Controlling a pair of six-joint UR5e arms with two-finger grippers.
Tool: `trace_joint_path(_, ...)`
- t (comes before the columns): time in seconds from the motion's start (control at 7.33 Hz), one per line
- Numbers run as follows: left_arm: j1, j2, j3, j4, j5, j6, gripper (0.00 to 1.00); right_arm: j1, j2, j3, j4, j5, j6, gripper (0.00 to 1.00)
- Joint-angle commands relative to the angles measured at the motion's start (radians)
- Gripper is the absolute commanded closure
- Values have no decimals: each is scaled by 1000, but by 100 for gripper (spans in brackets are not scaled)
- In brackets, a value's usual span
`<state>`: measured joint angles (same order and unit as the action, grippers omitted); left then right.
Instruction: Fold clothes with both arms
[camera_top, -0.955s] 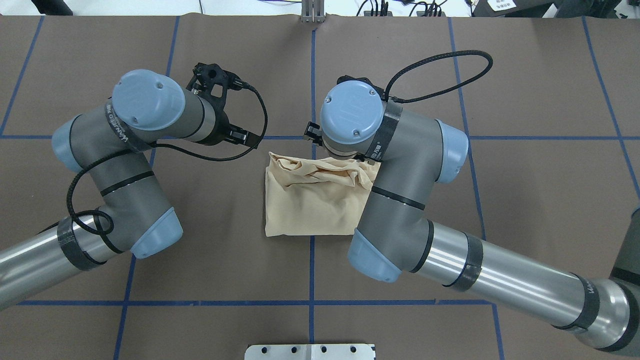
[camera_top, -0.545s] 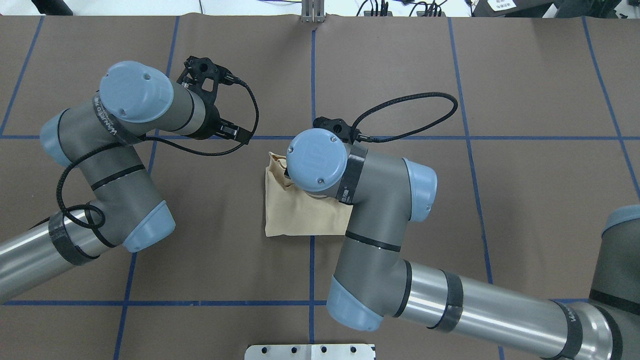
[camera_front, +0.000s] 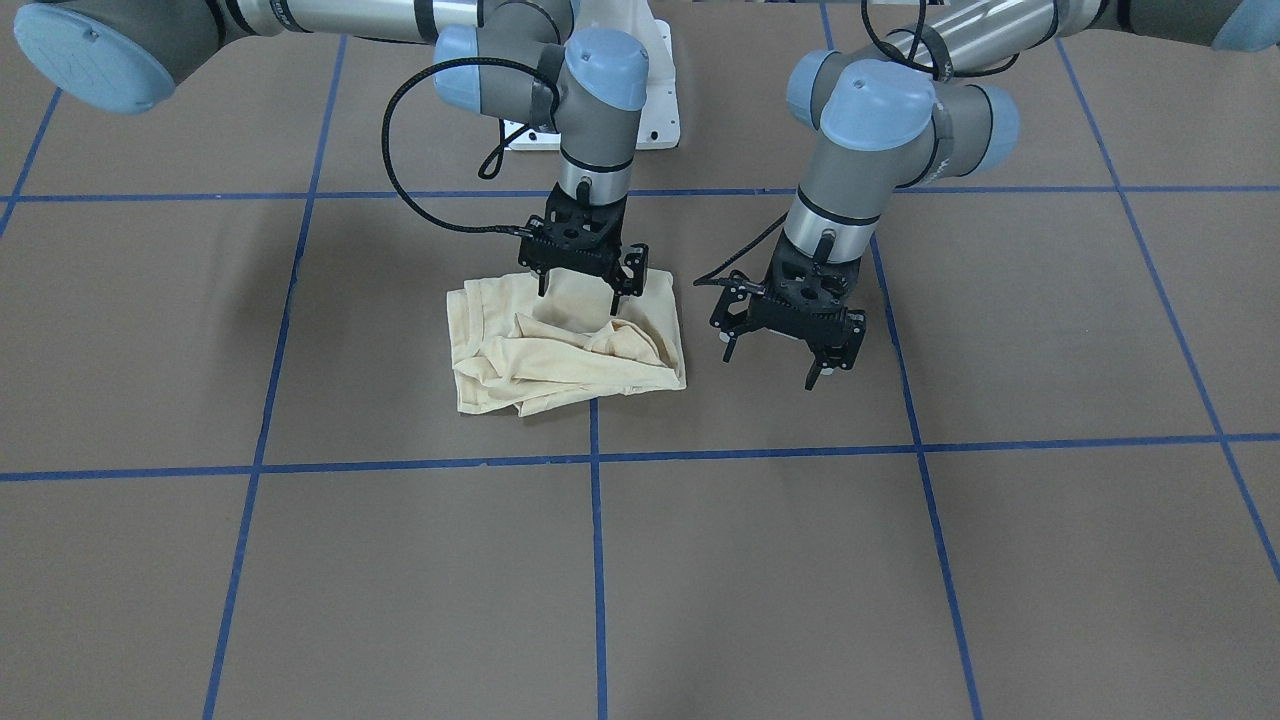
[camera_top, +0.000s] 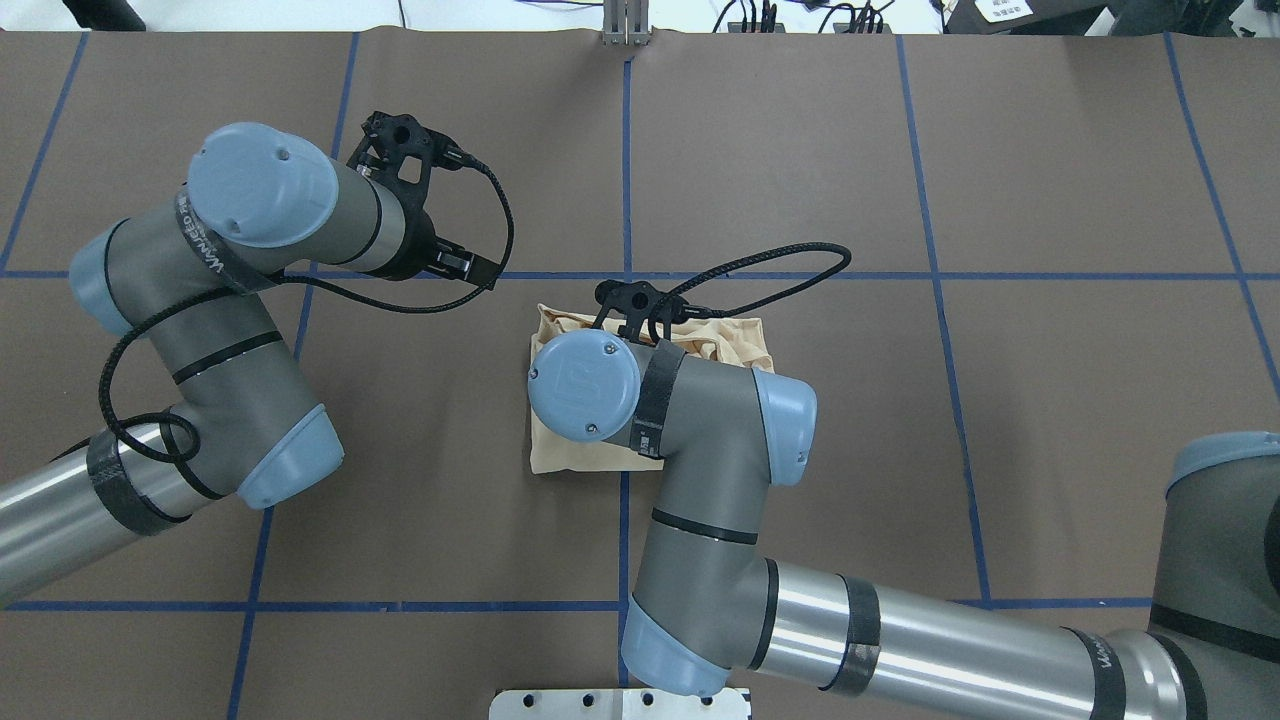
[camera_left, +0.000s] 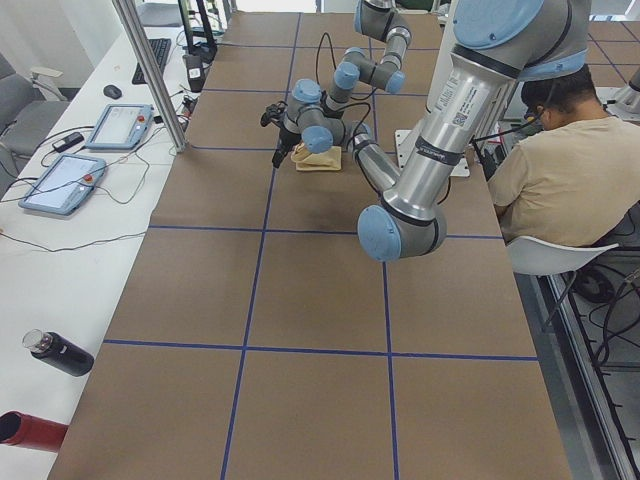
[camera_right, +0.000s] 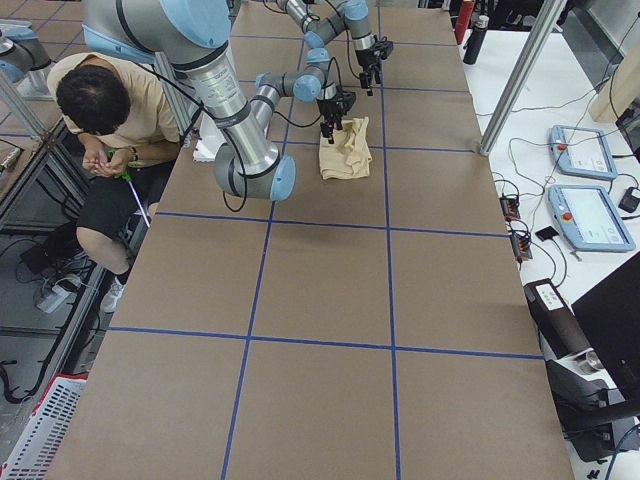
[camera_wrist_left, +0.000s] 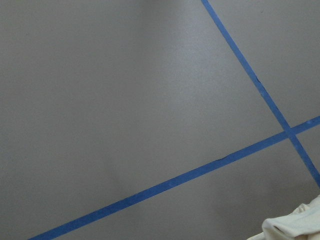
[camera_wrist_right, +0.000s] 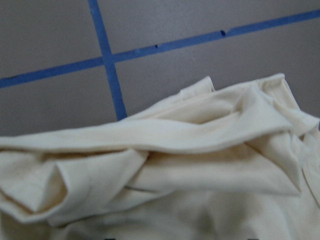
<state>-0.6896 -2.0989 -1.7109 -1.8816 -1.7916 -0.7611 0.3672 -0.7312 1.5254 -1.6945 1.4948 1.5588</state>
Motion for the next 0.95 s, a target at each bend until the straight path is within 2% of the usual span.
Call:
trace_joint_path(0.0,-1,16,-21,1,0,-3,0,77,9,-138,167,-51,-122,23)
trace_joint_path(0.14,1,31,-38,1,-2,-3,0,126,16,-225,312,-74,-129,28)
trace_joint_path(0.41,1,33,-39,1,0,-4,0,209,61,-278,334,-64,-147,30)
trace_joint_path(0.55,1,33,-41,1,0,-6,0,217,65,-275,334,-47,-154,13)
trace_joint_path(0.68,1,33,-42,1,0,-7,0,231,62,-255,317,5,-160,1)
trace_joint_path(0.82,-1,37,-52,1,0,-10,0,274,47,-185,203,89,-180,0)
